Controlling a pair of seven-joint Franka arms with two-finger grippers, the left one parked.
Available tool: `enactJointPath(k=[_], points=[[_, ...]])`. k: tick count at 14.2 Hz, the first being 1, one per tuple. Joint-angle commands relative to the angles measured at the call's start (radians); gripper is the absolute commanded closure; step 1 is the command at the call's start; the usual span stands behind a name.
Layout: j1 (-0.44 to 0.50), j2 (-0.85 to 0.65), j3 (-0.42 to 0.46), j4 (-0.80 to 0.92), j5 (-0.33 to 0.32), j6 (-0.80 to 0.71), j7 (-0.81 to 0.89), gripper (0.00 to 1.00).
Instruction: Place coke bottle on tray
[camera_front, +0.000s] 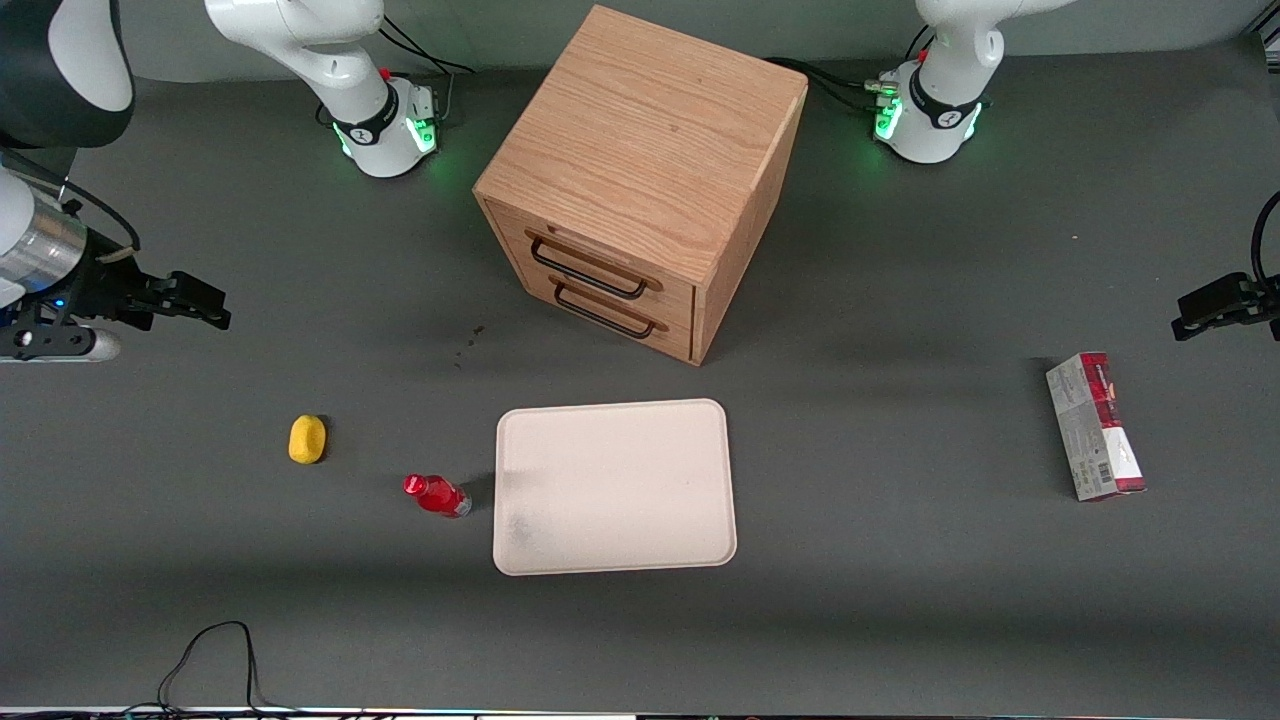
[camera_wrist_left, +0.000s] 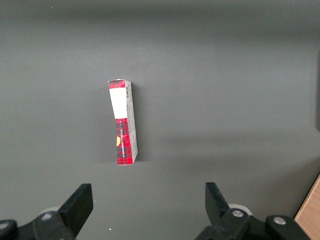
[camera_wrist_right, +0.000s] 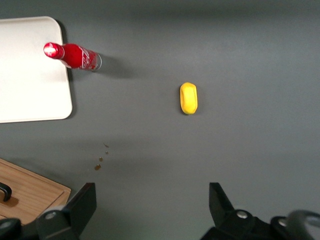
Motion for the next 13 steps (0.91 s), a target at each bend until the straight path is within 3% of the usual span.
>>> enactJointPath(k=[1, 13], points=[[-0.004, 0.030, -0.007, 0.055, 0.041, -0.030, 0.014, 0.00], [-0.004, 0.038, -0.008, 0.064, 0.030, -0.073, 0.018, 0.00]])
